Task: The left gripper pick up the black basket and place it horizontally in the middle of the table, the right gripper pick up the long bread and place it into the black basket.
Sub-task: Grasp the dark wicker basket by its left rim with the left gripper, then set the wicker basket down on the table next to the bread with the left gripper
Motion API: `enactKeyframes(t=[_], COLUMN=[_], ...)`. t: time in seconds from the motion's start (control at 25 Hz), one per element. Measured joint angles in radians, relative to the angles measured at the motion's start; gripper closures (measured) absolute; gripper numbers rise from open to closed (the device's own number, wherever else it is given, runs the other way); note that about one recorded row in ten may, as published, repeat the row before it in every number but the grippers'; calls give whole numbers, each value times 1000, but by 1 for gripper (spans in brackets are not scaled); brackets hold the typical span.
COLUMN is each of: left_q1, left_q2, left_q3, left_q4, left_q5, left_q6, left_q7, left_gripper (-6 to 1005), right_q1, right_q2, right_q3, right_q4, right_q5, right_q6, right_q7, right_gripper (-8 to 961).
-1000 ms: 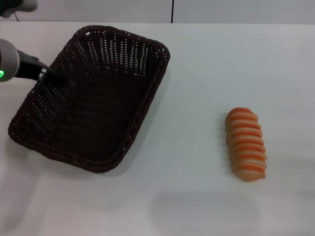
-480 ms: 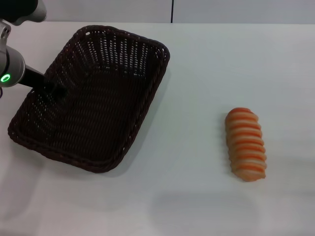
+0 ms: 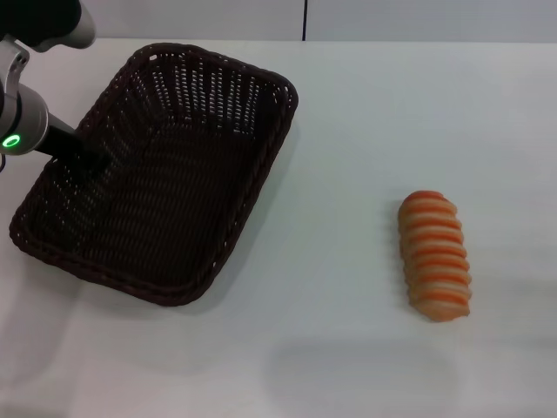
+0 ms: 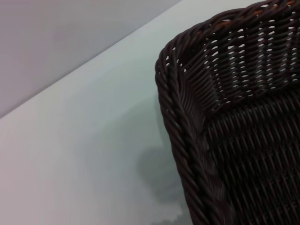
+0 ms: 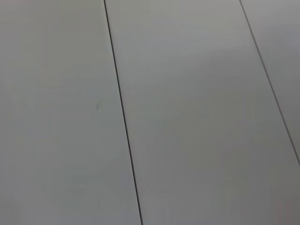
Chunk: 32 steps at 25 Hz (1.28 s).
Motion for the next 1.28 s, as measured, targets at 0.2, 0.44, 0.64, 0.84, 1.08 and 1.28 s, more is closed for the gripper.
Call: enactKeyframes(t=[0.2, 0.44, 0.64, 0.84, 1.08, 1.28], left_q1=[-17, -52, -160, -303, -393, -428], left_q2=[0, 1, 2, 21, 44, 34], left_q3=[-23, -97, -265, -426, -439, -428], left_q4=[-7, -32, 42, 172, 282, 343], left_q5=[-48, -192, -340, -366, -374, -376], left_q6=[-26, -97, -224, -332, -397, -436], left_q7=[82, 247, 469, 600, 673, 727], left_gripper=[665, 683, 738, 781, 810, 813], right_q1=[0, -1, 1, 2, -3, -3], right_q2=[0, 0, 0, 0, 1, 2], right_q3=[0, 0, -10, -15, -16, -25], right_q4=[1, 2, 4, 6, 7, 7], right_q5=[0, 0, 0, 0, 0, 0], right_q6=[-3, -4, -8, -16, -23, -30], right_q7=[0, 0, 0, 1, 1, 1], right_gripper=[149, 152, 155, 157, 160, 162])
